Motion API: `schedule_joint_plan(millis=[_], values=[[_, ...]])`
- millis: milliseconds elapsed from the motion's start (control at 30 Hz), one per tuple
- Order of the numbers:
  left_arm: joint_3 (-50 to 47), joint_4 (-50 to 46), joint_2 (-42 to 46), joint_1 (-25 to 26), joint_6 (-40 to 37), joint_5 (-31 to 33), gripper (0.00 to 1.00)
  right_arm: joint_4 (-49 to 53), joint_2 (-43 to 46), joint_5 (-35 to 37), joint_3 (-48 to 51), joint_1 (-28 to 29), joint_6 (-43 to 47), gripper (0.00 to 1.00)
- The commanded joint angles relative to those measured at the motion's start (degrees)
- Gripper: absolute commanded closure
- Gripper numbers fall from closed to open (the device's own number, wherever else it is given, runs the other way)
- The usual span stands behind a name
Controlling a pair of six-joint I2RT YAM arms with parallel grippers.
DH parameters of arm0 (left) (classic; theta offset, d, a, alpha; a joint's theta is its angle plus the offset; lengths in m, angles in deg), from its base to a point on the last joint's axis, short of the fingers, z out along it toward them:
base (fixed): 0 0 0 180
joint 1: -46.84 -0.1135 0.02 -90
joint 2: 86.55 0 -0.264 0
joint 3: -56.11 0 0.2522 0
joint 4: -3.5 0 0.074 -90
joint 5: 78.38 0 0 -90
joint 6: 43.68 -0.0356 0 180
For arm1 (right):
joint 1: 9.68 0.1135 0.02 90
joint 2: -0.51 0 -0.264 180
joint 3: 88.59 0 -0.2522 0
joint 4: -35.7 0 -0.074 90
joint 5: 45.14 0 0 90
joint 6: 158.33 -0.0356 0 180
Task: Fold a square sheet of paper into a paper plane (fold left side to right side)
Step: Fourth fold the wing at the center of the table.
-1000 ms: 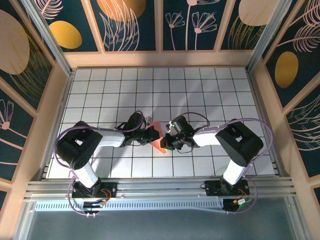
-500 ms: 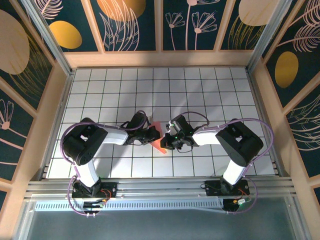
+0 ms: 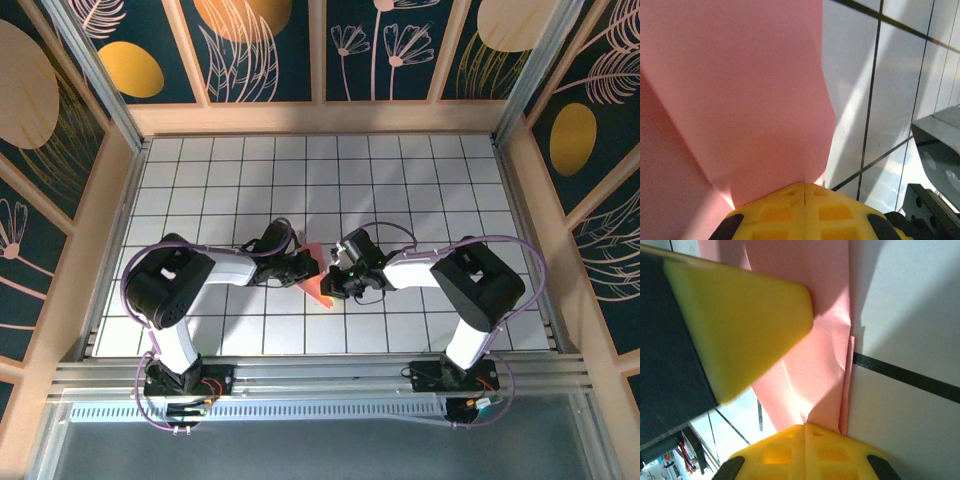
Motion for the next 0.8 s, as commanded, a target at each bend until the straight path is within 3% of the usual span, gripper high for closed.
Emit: schedule_joint_plan(millis=[0,200,400,767], values=[[0.03,0.68,-2.16,-3.42,-2.09,3.14,1.0,11.17,-4.16,5.98,2.3,0.61,1.54,1.0],[1.34,2.34,-3.69,-7.59,-3.18,0.69,0.99,11.42,-3.87,5.98,2.47,0.79,1.34,1.0],[6.29,-3.11,-4.77,-11.11,-8.52,3.2,0.99,11.4,-3.57,6.06,2.75,1.05,1.03,1.0],[8.14,-1.37,-5.99,-16.59,-10.36,2.75,0.99,10.87,-2.48,6.06,3.44,1.14,0.43,1.0]])
